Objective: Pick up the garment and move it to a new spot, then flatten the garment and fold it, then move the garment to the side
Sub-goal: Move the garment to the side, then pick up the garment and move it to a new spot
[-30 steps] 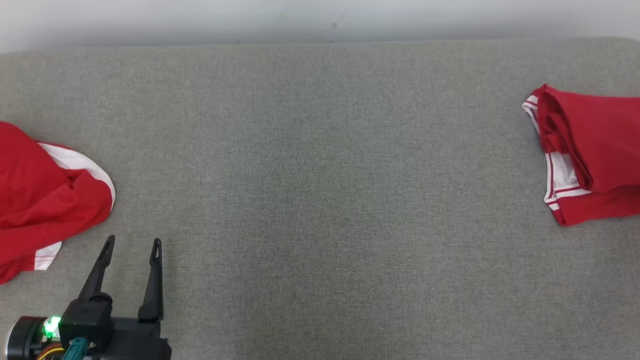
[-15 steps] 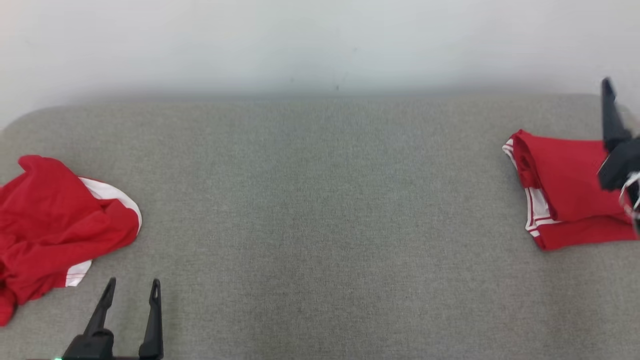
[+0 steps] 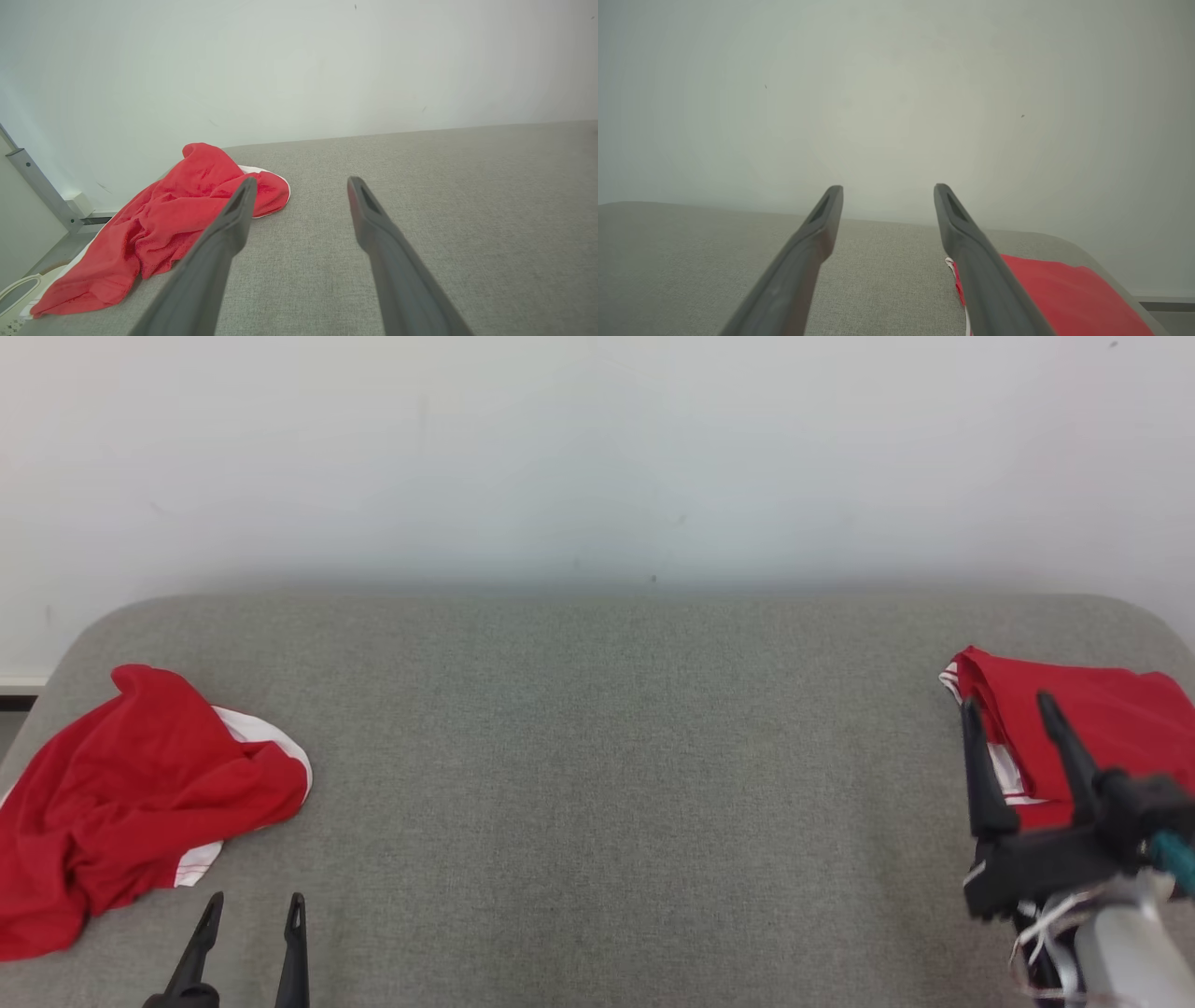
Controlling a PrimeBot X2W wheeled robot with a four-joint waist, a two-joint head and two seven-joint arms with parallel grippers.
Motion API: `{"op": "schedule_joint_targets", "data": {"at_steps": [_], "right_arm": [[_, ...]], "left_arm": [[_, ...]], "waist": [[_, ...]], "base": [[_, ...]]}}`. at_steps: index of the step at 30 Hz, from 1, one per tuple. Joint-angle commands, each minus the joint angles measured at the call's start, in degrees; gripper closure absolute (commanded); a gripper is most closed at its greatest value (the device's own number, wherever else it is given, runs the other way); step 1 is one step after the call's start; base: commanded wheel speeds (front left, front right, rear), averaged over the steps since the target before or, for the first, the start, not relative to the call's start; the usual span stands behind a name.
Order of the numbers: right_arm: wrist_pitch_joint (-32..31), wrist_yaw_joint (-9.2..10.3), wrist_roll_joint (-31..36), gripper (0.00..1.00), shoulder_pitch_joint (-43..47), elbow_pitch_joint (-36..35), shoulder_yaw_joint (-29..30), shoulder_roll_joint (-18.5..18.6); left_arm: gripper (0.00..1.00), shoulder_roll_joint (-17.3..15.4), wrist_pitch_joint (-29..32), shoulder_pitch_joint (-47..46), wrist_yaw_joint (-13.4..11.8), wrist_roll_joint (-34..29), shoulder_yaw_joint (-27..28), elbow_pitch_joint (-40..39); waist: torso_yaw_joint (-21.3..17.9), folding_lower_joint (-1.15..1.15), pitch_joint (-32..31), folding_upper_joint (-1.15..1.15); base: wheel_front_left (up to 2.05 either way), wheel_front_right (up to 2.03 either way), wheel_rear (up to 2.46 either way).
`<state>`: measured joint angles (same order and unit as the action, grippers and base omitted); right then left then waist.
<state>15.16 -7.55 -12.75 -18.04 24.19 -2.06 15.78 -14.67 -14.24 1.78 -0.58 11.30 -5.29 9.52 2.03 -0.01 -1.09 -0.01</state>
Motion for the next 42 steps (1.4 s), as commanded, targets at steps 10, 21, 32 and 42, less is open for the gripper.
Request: {"op": "schedule_joint_targets", "data": {"at_steps": [10, 21, 32, 42], "right_arm": [[0.05, 0.15, 4.98, 0.00, 13.28, -12.35, 3.74, -9.41], [0.05, 0.15, 5.91, 0.00, 20.66, -12.52, 6.27, -12.60], [0.06, 0.15, 3.67, 0.00, 22.29, -12.48, 3.74, -12.90], [0.06, 0.15, 3.29, 0.00, 21.99, -11.84, 3.75, -12.93]], "left_arm": [[0.00, 0.26, 0.07, 1.77, -0.93, 1.24, -0.03, -0.74], [0.00, 0.02, -0.24, 2.65, -1.36, 1.71, -0.27, -0.48], [0.00, 0.00, -0.44, 2.81, -1.96, 1.74, -0.88, -0.84], [0.00, -0.27, -0.35, 3.20, -2.51, 2.09, -1.13, -1.26]], "waist": [[0.40, 0.01, -1.77, 0.01], [0.57, 0.01, -2.39, 0.01], [0.70, 0.01, -2.56, 0.01], [0.67, 0.01, -2.49, 0.01]], "base": [[0.00, 0.00, 0.00], [0.00, 0.00, 0.00], [0.00, 0.00, 0.00], [0.00, 0.00, 0.00]]}}
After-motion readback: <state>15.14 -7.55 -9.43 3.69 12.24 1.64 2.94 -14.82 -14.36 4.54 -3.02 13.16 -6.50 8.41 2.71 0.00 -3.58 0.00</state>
